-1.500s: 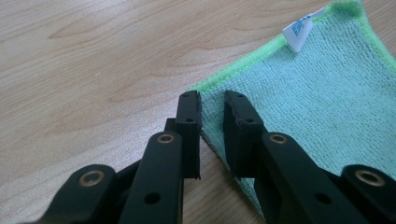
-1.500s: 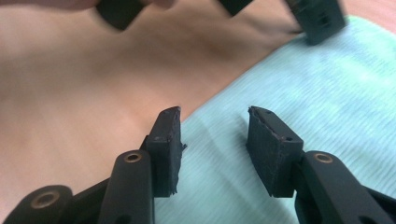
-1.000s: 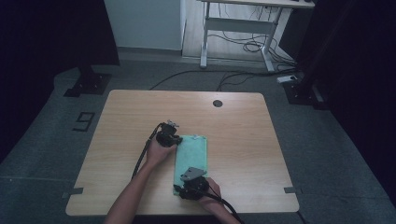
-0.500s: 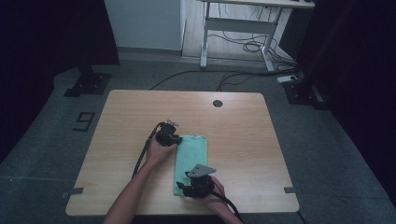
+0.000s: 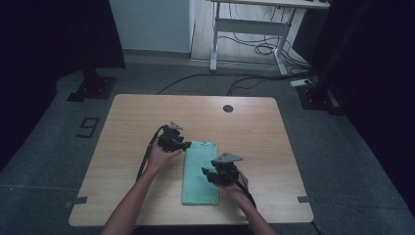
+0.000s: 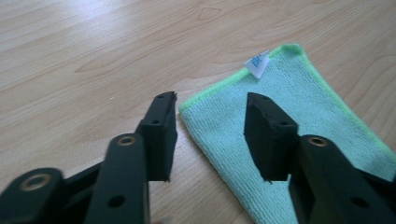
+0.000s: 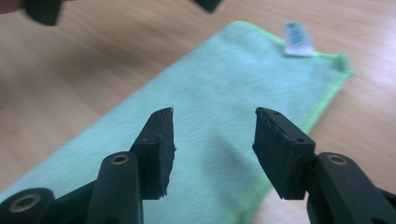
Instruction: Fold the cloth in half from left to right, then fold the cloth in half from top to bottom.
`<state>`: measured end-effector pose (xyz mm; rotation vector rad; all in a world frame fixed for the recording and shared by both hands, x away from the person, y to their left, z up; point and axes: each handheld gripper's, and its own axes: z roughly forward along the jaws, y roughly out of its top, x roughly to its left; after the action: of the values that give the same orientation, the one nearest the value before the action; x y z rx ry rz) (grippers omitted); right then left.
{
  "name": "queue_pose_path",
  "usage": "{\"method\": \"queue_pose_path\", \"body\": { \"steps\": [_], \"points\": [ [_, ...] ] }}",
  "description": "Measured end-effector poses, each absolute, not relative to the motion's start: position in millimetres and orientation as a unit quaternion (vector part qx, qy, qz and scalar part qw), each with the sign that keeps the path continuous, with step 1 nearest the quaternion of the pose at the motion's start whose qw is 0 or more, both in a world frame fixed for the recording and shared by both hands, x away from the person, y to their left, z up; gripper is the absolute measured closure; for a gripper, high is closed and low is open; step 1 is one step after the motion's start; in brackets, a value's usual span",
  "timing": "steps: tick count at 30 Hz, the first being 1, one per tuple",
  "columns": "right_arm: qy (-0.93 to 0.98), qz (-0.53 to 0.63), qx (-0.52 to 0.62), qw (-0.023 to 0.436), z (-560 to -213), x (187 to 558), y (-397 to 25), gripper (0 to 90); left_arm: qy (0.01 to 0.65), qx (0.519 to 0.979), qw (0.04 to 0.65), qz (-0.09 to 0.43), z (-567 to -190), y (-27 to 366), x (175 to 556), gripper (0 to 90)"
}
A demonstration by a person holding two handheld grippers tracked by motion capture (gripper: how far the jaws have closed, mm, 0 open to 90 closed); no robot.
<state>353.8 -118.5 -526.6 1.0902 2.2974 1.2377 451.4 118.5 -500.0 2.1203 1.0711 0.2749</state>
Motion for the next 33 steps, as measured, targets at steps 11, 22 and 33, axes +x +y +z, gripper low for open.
{"method": "queue_pose_path", "body": {
  "steps": [11,22,33],
  "points": [
    [0.795,0.428,0.401,0.153,-521,384,-129,45.8,0.405,0.828,0.368,0.119,-498,127,446,44.7],
    [0.794,0.422,0.407,0.161,-520,403,-129,46.0,0.418,0.824,0.361,0.126,-499,137,452,40.1],
    [0.788,0.417,0.418,0.173,-517,429,-132,47.8,0.435,0.817,0.355,0.132,-508,133,461,44.0]
  ]
}}
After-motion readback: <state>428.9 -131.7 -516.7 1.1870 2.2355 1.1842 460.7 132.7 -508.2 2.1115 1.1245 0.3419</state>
